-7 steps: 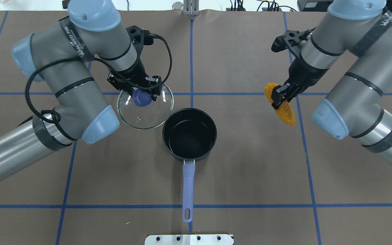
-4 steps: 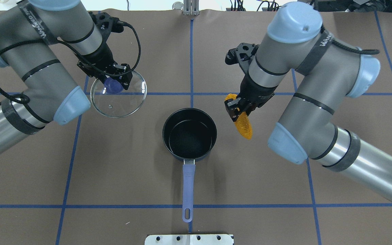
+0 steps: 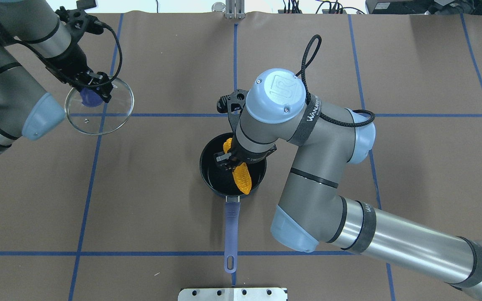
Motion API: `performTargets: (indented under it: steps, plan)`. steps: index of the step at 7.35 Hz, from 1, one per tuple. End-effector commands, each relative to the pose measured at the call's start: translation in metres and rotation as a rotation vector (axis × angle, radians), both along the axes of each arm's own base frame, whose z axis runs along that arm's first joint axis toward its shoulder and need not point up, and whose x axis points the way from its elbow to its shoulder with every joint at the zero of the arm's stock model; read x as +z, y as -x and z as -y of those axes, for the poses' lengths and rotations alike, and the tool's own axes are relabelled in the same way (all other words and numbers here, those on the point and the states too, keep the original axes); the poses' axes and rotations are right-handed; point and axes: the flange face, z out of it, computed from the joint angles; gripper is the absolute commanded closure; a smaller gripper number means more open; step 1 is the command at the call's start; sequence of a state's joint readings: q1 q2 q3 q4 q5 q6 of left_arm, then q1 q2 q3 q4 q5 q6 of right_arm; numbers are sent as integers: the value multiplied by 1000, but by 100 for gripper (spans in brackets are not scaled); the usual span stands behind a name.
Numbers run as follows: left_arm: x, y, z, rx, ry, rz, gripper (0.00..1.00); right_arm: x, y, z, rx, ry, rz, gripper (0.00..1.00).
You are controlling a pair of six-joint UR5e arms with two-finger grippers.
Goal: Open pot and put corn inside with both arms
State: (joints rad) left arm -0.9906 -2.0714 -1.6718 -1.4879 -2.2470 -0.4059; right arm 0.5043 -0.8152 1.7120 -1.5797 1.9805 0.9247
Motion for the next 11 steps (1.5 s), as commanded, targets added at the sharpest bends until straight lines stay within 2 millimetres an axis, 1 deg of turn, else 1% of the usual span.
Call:
performTargets:
  steps: [1,2,3,4,5,6,7,8,9,10,11]
  plan:
    - [37,23,0,21,-9,28,37,-6,7,-4,1,-4,10,61]
    - [44,27,0,20,-4,32,37,-6,6,-4,-5,-16,11,24]
    - [46,28,-1,20,-1,34,37,-6,5,-4,-8,-20,15,0]
    - [47,29,0,25,-5,35,37,-7,4,-4,-8,-21,19,0]
    - [69,43,-3,24,11,47,37,-9,-4,5,2,-24,29,0]
    - [87,54,-8,33,24,45,37,-14,-13,13,16,-36,61,0]
    - [118,66,-20,38,12,39,37,-16,-28,29,40,-42,80,0]
    - [150,75,-36,37,0,32,37,-17,-45,46,52,-40,110,0]
    - [167,78,-44,40,7,36,37,-16,-58,58,58,-36,119,0]
    - [179,81,-50,41,26,46,36,-11,-61,62,53,-51,112,0]
    - [189,80,-51,45,42,55,36,-8,-62,65,55,-51,107,0]
